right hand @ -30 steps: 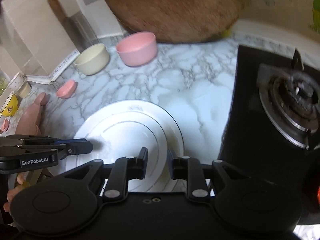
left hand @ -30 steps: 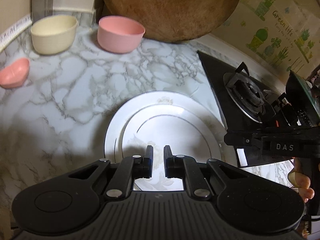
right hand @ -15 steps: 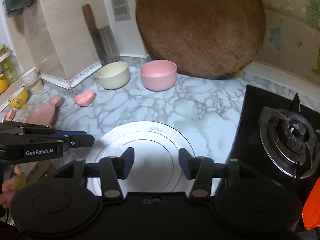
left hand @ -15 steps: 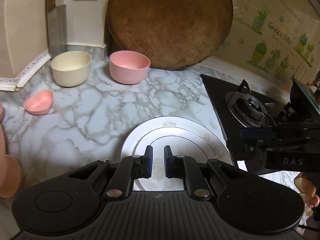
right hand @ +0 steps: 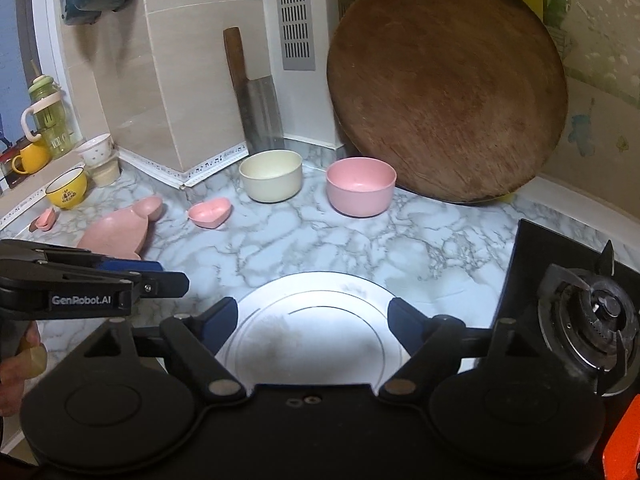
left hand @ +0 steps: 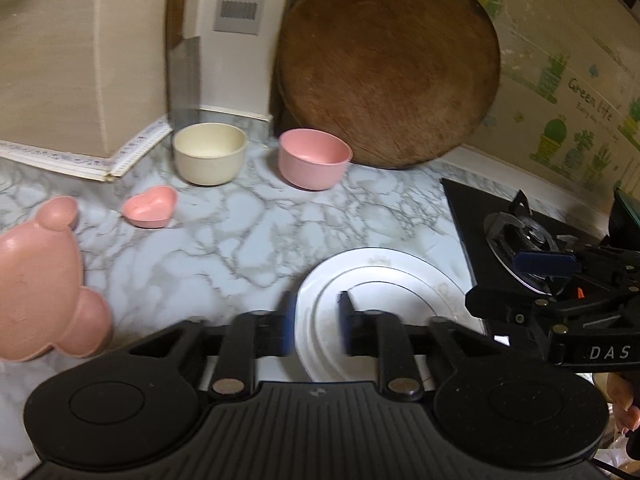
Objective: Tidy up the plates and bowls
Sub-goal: 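Open both grippers and lift them away from the stacked plates, then move both open grippers to the rim of the pink bear-shaped plate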
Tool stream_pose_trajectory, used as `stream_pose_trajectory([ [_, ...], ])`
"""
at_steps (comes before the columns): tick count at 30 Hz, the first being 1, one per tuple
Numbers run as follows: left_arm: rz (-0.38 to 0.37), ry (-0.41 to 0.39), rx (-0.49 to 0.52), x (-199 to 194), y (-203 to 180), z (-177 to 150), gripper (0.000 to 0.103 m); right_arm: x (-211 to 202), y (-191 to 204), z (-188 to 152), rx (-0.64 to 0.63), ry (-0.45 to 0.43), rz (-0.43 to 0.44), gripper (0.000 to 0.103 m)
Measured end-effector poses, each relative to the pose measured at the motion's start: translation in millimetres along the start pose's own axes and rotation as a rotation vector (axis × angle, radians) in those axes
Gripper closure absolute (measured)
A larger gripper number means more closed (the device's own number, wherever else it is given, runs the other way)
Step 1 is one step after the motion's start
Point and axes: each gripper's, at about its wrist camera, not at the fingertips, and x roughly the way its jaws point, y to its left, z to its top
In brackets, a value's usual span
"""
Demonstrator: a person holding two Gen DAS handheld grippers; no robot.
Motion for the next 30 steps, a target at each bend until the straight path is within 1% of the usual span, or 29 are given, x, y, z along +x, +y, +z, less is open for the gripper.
stream_pose_trajectory([
  [1,0.001,-0.008,-0.003,-3,3,0,0.058,-1,3,1,0.0,-0.005,-0.002,0.015],
  [2,0.004,-0.021,-0.004,-7,7,-1,0.051,-1,8,2,-0.001,-0.012,-0.004,0.014],
  [3,0.008,-0.033,-0.003,-10,9,-1,0.042,-2,12,3,-0.001,-0.019,-0.008,0.013],
  [4,0.013,-0.045,-0.003,-14,13,-1,0.038,-2,17,4,-0.002,-0.024,-0.01,0.01],
  [8,0.003,-0.057,0.005,-23,33,1,0.037,0,42,9,0.001,-0.045,-0.028,0.002],
  [10,0.0,-0.058,0.005,-26,47,2,0.033,3,55,12,0.004,-0.045,-0.035,0.0],
  [13,-0.018,-0.075,0.008,-34,69,3,0.028,10,80,14,0.003,-0.043,-0.041,0.0],
  [15,-0.022,-0.084,0.013,-37,85,5,0.026,15,97,16,0.001,-0.041,-0.066,0.0],
  [19,-0.02,-0.083,0.029,-41,115,11,0.025,29,130,18,0.024,-0.031,-0.102,0.0],
  [24,0.005,-0.1,0.084,-47,154,23,0.025,47,166,23,0.047,0.013,-0.078,0.0],
  [30,0.01,-0.091,0.115,-41,208,44,0.025,68,203,32,0.054,0.07,-0.051,0.0],
])
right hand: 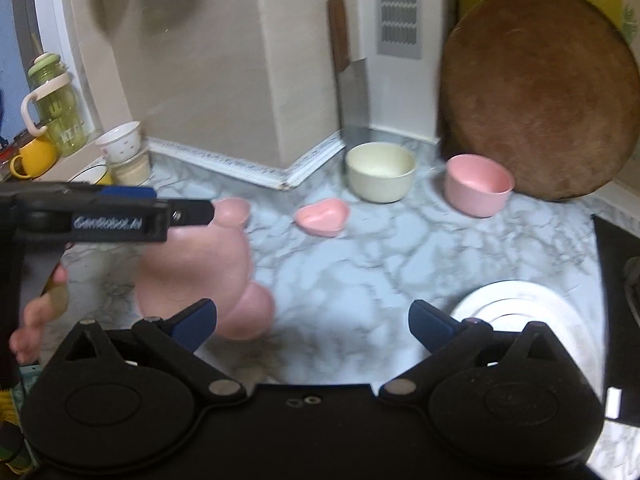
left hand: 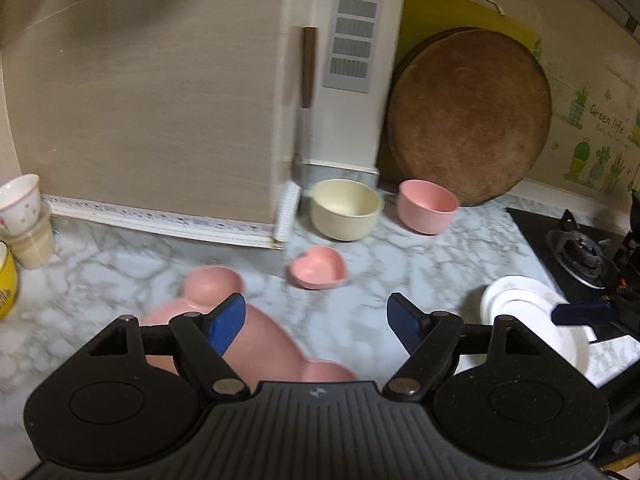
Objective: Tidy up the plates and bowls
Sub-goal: 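Move both open grippers to the rim of the pink bear-shaped plate, then close both grippers on the pink bear-shaped plate rim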
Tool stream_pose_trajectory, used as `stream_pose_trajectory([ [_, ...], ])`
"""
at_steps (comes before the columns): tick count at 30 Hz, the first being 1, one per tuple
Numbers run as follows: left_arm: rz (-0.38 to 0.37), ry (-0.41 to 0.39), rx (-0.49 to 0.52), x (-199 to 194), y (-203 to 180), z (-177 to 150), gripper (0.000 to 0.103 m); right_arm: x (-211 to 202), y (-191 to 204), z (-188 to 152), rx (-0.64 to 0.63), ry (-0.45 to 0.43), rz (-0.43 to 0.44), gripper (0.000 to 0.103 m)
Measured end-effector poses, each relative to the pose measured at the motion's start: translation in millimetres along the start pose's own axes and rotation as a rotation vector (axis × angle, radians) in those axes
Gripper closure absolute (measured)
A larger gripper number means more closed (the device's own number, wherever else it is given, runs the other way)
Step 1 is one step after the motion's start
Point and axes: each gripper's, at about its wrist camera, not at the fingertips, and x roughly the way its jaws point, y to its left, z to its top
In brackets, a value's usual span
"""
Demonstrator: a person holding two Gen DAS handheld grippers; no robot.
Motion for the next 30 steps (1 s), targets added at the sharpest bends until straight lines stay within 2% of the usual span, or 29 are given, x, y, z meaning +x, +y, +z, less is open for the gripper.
stream_pose_trajectory([
  [6,0.007,0.038,0.012,24,56,6,0.025,18,30,0,0.008,0.047,0.031,0.001],
  [14,-0.042,0.121,0.066,68,109,5,0.025,47,69,-2,0.009,0.137,0.048,0.006],
  [20,-0.074,0.177,0.071,97,136,6,0.025,71,83,0,0.07,0.209,0.046,0.013],
  [24,-0.055,0.214,0.067,116,151,4,0.025,85,87,0,0.108,0.215,0.034,0.024],
  [30,-0.114,0.25,0.032,134,169,2,0.026,101,88,0,0.196,0.241,0.031,0.029],
])
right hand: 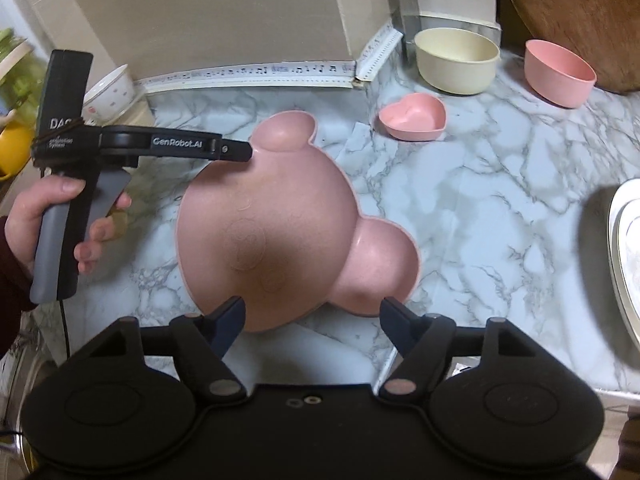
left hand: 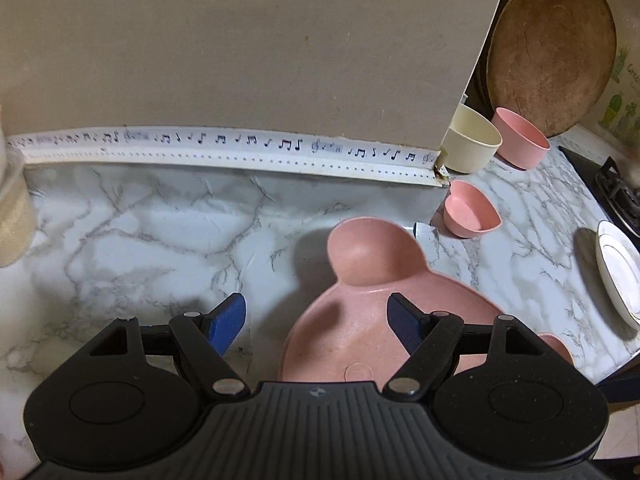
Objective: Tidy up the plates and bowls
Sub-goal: 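Close both grippers on the pink bear-shaped plate rim, then lift the bear-shaped plate with both grippers and carry it toward the stove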
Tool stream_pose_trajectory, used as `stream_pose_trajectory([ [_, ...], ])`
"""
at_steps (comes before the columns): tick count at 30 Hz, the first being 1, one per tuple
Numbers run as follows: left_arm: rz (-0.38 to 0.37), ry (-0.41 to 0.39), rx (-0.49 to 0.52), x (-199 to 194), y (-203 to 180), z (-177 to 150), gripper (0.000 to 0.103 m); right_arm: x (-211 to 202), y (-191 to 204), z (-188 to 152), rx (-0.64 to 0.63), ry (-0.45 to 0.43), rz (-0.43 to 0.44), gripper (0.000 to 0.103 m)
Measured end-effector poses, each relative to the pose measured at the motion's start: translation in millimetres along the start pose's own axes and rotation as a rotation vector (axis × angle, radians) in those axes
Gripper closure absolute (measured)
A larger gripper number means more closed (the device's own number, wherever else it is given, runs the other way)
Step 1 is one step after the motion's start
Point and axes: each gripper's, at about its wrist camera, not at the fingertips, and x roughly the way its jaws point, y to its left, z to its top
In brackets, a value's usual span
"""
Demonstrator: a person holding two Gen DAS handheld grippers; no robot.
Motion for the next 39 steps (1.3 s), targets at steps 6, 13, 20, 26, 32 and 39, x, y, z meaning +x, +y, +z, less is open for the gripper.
stream_pose_trajectory([
  [6,-0.036,0.013,0.013,6,0,1,0.026,10,-4,4,0.079,0.032,-0.005,0.038],
  [13,-0.081,0.035,0.017,12,-1,3,0.044,10,-6,6,0.141,0.052,0.023,0.046],
  [20,-0.091,0.048,0.018,13,2,2,0.056,19,-13,3,0.227,0.122,0.052,0.049],
  [26,-0.079,0.05,0.02,12,5,1,0.066,26,-15,5,0.258,0.125,0.069,0.064],
  [32,-0.106,0.065,0.026,8,8,-2,0.072,27,-19,8,0.24,0.129,0.051,0.077],
  [39,-0.149,0.098,0.065,2,8,-8,0.072,28,-36,11,0.249,0.145,0.04,0.083],
])
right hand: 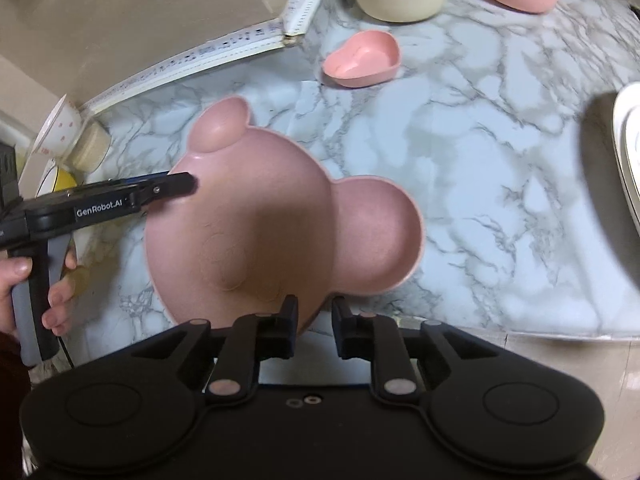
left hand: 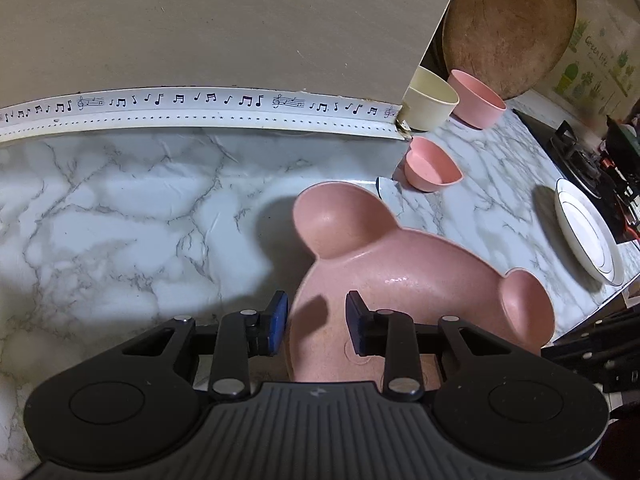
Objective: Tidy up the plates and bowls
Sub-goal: 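Lift the bear-shaped plate with both grippers and carry it toward the stove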
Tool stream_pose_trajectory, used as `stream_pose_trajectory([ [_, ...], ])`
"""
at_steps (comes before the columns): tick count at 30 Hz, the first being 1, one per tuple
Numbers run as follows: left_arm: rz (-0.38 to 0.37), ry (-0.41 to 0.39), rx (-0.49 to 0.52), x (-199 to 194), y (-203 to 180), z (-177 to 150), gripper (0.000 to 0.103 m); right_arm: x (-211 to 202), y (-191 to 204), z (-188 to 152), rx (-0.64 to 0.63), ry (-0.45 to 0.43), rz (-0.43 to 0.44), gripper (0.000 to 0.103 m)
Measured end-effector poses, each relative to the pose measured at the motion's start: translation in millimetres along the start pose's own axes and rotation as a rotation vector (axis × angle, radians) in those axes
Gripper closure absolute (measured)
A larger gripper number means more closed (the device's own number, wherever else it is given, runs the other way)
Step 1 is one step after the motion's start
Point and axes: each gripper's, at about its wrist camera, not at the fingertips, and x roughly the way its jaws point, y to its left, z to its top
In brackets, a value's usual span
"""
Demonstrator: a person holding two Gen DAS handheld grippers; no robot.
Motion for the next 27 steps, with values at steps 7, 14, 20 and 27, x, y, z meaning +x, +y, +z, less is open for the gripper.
stream_pose_trajectory([
  [7,0.047,0.006,0.019,9,-9,6,0.076,1,6,-7,-0.027,0.006,0.002,0.084],
  [14,0.084,-0.001,0.006,7,-7,3,0.086,3,3,-6,-0.036,-0.019,-0.008,0.089],
  [20,0.076,-0.012,-0.036,-1,-11,-5,0.089,-6,-4,-5,-0.071,-0.037,-0.027,0.09],
  [27,0.075,-0.025,-0.119,-13,-30,-7,0.089,-27,-19,-3,-0.145,-0.06,-0.024,0.09],
])
